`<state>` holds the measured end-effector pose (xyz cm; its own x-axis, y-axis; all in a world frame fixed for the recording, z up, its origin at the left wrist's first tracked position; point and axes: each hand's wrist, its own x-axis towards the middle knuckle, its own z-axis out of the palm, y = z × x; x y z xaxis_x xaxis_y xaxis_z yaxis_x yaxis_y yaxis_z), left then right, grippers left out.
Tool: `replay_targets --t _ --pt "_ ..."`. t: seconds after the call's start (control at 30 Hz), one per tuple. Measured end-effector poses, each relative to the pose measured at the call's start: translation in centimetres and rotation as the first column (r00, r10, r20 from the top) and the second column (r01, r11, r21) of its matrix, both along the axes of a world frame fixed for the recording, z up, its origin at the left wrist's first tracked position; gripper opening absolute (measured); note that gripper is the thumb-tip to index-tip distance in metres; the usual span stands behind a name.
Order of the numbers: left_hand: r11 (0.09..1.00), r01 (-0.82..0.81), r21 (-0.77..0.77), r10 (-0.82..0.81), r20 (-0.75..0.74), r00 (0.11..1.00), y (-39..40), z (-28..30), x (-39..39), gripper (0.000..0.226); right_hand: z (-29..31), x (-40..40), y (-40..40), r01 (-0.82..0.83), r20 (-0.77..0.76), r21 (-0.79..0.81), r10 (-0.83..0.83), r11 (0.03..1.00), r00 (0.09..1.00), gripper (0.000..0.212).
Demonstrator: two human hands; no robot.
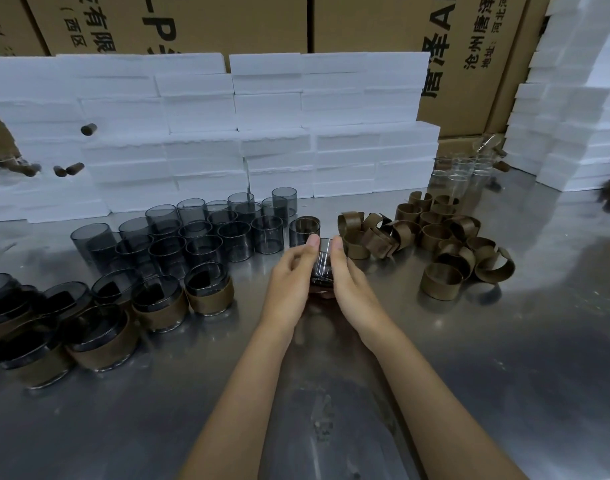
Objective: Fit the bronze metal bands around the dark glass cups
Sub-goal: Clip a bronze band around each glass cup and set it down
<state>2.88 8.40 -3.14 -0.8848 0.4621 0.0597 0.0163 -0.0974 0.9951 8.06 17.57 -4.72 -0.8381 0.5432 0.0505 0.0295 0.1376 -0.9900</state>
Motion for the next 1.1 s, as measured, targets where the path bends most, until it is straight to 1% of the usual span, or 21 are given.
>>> replay_targets --t 0.07,0.23,0.3,0.4,0.6,0.7,0.73,0.83,0.93,0.97,1.0,1.07,1.1 --pt "0.999 -0.050 -0.010 0.050 0.005 0.999 0.1 -0.1 -0.1 0.041 -0.1 -0.1 0.0 -0.001 0.003 -0.002 0.002 1.000 1.000 0.074" --pt "0.993 -0.117 0.001 0.117 -0.007 0.993 -0.1 0.0 -0.1 0.036 -0.2 -0.3 0.3 0.039 -0.029 -0.010 -0.040 0.999 0.999 0.052" --pt "0.989 -0.147 0.013 0.148 -0.015 0.989 -0.1 -0.1 -0.3 0.032 -0.3 -0.3 0.3 0.046 -0.061 -0.023 -0.048 0.999 0.997 0.049" --pt "0.983 -0.181 -0.005 0.181 -0.024 0.983 -0.1 -0.3 -0.7 0.028 -0.6 -0.3 0.5 0.073 -0.068 0.001 -0.073 0.997 0.995 0.045" --pt "0.974 -0.223 -0.041 0.224 0.012 0.975 -0.3 -0.3 -0.8 0.024 -0.6 -0.2 1.0 0.164 -0.118 -0.036 -0.167 0.986 0.979 0.032" --pt "0.978 -0.208 -0.013 0.208 -0.007 0.978 -0.5 0.0 -0.7 0.026 -0.2 0.0 1.1 0.179 -0.121 -0.132 -0.195 0.975 0.973 0.026" --pt "0.980 -0.197 -0.008 0.197 -0.009 0.980 -0.5 0.1 -0.6 0.028 0.1 0.2 1.0 0.171 -0.115 -0.171 -0.192 0.970 0.975 0.027" --pt "0.989 -0.140 0.049 0.140 0.004 0.990 -0.5 0.4 -0.4 0.027 0.8 0.4 1.0 0.127 -0.082 -0.262 -0.153 0.957 0.985 0.043" --pt "0.992 -0.095 0.086 0.097 -0.023 0.995 -0.5 0.6 -0.3 0.024 1.1 0.7 1.1 0.060 -0.057 -0.354 -0.085 0.933 0.995 0.057" --pt "0.994 -0.059 0.095 0.063 -0.035 0.997 -0.6 0.7 -0.2 0.025 1.1 0.8 1.1 0.022 -0.068 -0.416 -0.055 0.909 0.996 0.059" --pt "0.994 -0.017 0.104 0.021 -0.037 0.999 -0.6 0.6 -0.2 0.027 1.2 0.9 1.1 -0.029 -0.095 -0.502 -0.022 0.864 0.995 0.059" --pt "0.992 0.054 0.113 -0.051 -0.030 0.998 -0.6 0.5 -0.2 0.032 1.3 1.0 1.0 -0.125 -0.167 -0.667 0.017 0.734 0.986 0.055" --pt "0.991 0.082 0.104 -0.078 -0.041 0.996 -0.6 0.5 -0.2 0.036 1.3 1.1 1.0 -0.155 -0.194 -0.713 0.020 0.684 0.981 0.052"
